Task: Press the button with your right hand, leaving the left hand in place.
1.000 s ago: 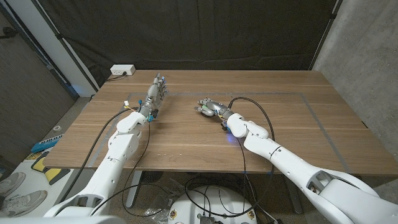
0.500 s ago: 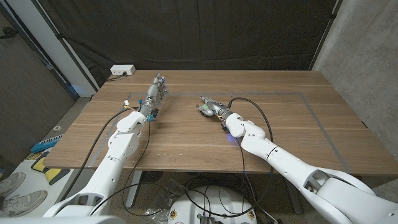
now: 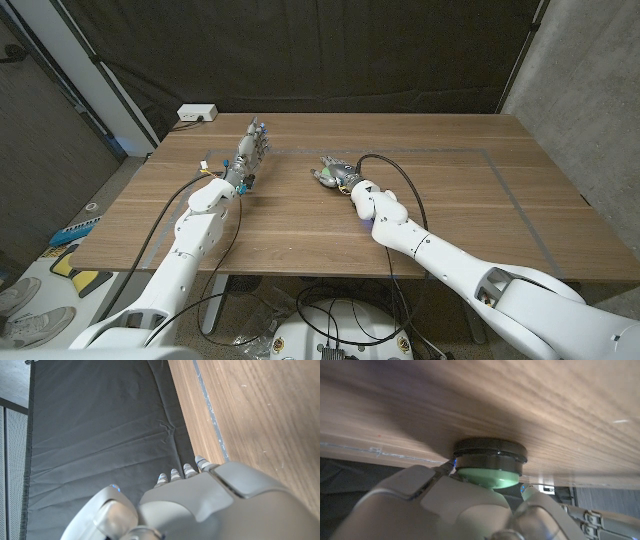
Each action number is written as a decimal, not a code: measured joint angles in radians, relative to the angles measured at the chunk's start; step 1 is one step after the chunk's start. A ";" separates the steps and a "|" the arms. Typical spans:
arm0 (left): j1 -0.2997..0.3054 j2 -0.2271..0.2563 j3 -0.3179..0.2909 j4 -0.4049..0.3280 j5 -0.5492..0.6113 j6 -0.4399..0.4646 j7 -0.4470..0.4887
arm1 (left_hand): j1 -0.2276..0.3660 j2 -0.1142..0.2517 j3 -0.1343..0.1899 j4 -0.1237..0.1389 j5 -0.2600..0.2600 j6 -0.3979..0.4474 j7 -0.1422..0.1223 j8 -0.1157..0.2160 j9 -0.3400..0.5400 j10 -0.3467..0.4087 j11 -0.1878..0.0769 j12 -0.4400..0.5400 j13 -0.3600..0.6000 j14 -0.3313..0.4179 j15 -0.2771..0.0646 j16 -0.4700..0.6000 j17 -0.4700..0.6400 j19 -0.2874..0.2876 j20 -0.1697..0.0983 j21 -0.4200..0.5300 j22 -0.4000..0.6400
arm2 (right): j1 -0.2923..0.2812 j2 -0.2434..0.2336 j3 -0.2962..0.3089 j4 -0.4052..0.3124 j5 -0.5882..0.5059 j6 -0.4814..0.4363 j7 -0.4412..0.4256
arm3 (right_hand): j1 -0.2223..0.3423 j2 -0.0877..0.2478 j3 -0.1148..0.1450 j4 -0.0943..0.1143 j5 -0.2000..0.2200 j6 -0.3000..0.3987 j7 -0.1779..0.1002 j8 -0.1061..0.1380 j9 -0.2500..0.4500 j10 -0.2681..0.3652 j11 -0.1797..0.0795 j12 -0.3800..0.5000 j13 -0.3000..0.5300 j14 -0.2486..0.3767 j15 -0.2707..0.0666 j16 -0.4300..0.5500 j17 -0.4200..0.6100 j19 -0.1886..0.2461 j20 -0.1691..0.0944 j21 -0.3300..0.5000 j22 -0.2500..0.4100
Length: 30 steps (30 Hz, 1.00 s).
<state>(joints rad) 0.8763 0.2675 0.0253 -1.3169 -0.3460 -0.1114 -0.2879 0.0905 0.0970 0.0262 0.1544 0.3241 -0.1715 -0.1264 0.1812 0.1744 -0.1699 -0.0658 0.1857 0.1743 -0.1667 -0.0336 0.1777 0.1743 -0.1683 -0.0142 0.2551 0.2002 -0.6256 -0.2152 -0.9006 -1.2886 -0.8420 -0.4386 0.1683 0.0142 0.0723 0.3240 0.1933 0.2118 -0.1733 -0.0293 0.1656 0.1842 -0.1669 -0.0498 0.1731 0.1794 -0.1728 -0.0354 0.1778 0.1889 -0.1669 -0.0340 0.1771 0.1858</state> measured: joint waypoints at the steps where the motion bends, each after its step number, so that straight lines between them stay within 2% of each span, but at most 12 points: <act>1: 0.000 0.000 0.000 0.000 0.000 0.001 0.000 | 0.000 0.000 0.000 0.000 0.000 0.000 0.000 0.000 0.000 0.000 0.000 0.000 0.000 0.000 0.000 0.000 0.000 0.000 0.000 0.000 0.000 | 0.003 0.006 -0.009 0.007 0.000 0.000 0.000 | -0.007 -0.001 -0.003 0.003 0.000 0.000 0.003 0.000 0.000 0.000 0.004 0.000 0.000 0.000 0.000 0.000 0.000 0.000 0.000 0.000 0.000; 5: -0.002 0.000 0.000 0.001 0.000 0.003 0.000 | -0.008 0.008 0.000 0.000 0.000 0.000 0.000 0.000 0.000 0.000 0.000 0.000 0.000 0.000 0.000 0.000 0.000 0.000 0.000 0.000 0.000 | 0.021 0.035 -0.053 0.045 -0.071 -0.095 0.000 | -0.017 -0.006 -0.017 0.006 0.000 -0.006 0.009 0.000 0.000 -0.002 0.016 0.000 0.005 0.000 0.000 0.000 0.000 0.000 0.000 0.000 0.000; 12: -0.003 0.000 0.001 0.001 0.000 0.009 0.000 | -0.007 0.008 0.000 0.000 0.000 0.000 0.000 0.000 0.000 0.000 0.000 0.000 0.000 0.000 0.000 0.000 0.000 0.000 0.000 0.000 0.000 | 0.044 0.065 -0.103 0.086 -0.123 -0.174 0.000 | -0.025 -0.006 -0.027 0.005 0.008 -0.002 0.016 0.000 0.000 0.000 0.018 0.000 0.005 0.000 0.000 0.000 0.000 0.000 0.000 0.000 0.000; 21: -0.003 0.000 0.000 -0.002 0.000 0.011 0.000 | 0.000 0.000 0.000 0.000 0.000 0.000 0.000 0.000 0.000 0.000 0.000 0.000 0.000 0.000 0.000 0.000 0.000 0.000 0.000 0.000 0.000 | 0.057 0.080 -0.132 0.109 -0.145 -0.208 0.000 | -0.025 -0.006 -0.028 0.005 0.008 -0.002 0.016 0.000 0.000 0.000 0.017 0.000 0.005 0.000 0.000 0.001 0.000 0.000 0.000 0.000 0.000; 22: -0.003 0.000 0.000 -0.002 0.000 0.011 0.000 | 0.000 0.000 0.000 0.000 0.000 0.000 0.000 0.000 0.000 0.000 0.000 0.000 0.000 0.000 0.000 0.000 0.000 0.000 0.000 0.000 0.000 | 0.057 0.080 -0.132 0.109 -0.147 -0.210 0.000 | -0.025 -0.006 -0.034 0.006 0.008 -0.002 0.016 0.001 0.000 0.000 0.017 0.000 0.005 0.000 0.000 0.004 0.001 0.000 0.000 0.003 0.000; 24: -0.003 0.001 0.000 -0.004 0.000 0.012 0.000 | 0.000 0.000 0.000 0.000 0.000 0.000 0.000 0.000 0.000 0.000 0.000 0.000 0.000 0.000 0.000 0.000 0.000 0.000 0.000 0.000 0.000 | 0.058 0.081 -0.136 0.110 -0.147 -0.210 0.000 | -0.029 -0.010 -0.046 0.007 0.008 -0.002 0.016 0.006 0.000 0.000 0.017 0.006 0.005 0.000 0.000 0.006 0.005 0.000 0.000 0.009 -0.004; 27: 0.002 0.003 -0.001 -0.012 -0.001 0.014 0.000 | 0.000 0.000 0.000 0.000 0.000 0.000 0.000 0.000 0.000 0.000 0.000 0.000 0.000 0.000 0.000 0.000 0.000 0.000 0.000 0.000 0.000 | 0.056 0.078 -0.132 0.110 -0.147 -0.202 0.000 | -0.029 -0.010 -0.071 -0.001 0.008 -0.002 0.015 0.027 0.000 0.000 0.017 0.028 0.005 0.000 0.000 0.023 0.004 0.000 0.000 0.029 -0.005; 29: 0.006 0.003 -0.002 -0.016 -0.001 0.015 0.000 | 0.000 0.000 0.000 0.000 0.000 0.000 0.000 0.000 0.000 0.000 0.000 0.000 0.000 0.000 0.000 0.000 0.000 0.000 0.000 0.000 0.000 | 0.053 0.073 -0.125 0.109 -0.143 -0.172 0.000 | -0.028 -0.010 -0.086 -0.011 0.008 0.001 -0.003 0.042 0.000 0.000 0.017 0.047 0.005 0.000 0.000 0.034 0.000 0.000 0.000 0.044 -0.005; 30: 0.007 0.004 -0.002 -0.019 -0.002 0.016 0.000 | 0.000 0.000 0.000 0.000 0.000 0.000 0.000 0.000 0.000 0.000 0.000 0.000 0.000 0.000 0.000 0.000 0.000 0.000 0.000 0.000 0.000 | 0.042 0.055 -0.094 0.108 -0.143 -0.150 0.000 | -0.021 -0.011 -0.090 -0.016 0.008 0.003 -0.013 0.047 0.000 0.000 0.017 0.055 0.005 0.000 0.000 0.034 -0.004 0.000 0.000 0.050 -0.005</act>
<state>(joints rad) 0.8837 0.2714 0.0233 -1.3355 -0.3482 -0.0949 -0.2879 0.0905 0.0969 0.0264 0.1545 0.3242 -0.1715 -0.1264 0.1812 0.1744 -0.1698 -0.0658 0.1857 0.1742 -0.1667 -0.0336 0.1777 0.1743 -0.1683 -0.0142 0.2551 0.2002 -0.5841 -0.1599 -0.9942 -1.1803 -0.9847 -0.5889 0.1679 -0.0064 0.0613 0.2338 0.1775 0.2195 -0.1698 -0.0419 0.2131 0.1839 -0.1668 -0.0324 0.2279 0.1842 -0.1728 -0.0354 0.2123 0.1845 -0.1668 -0.0340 0.2274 0.1812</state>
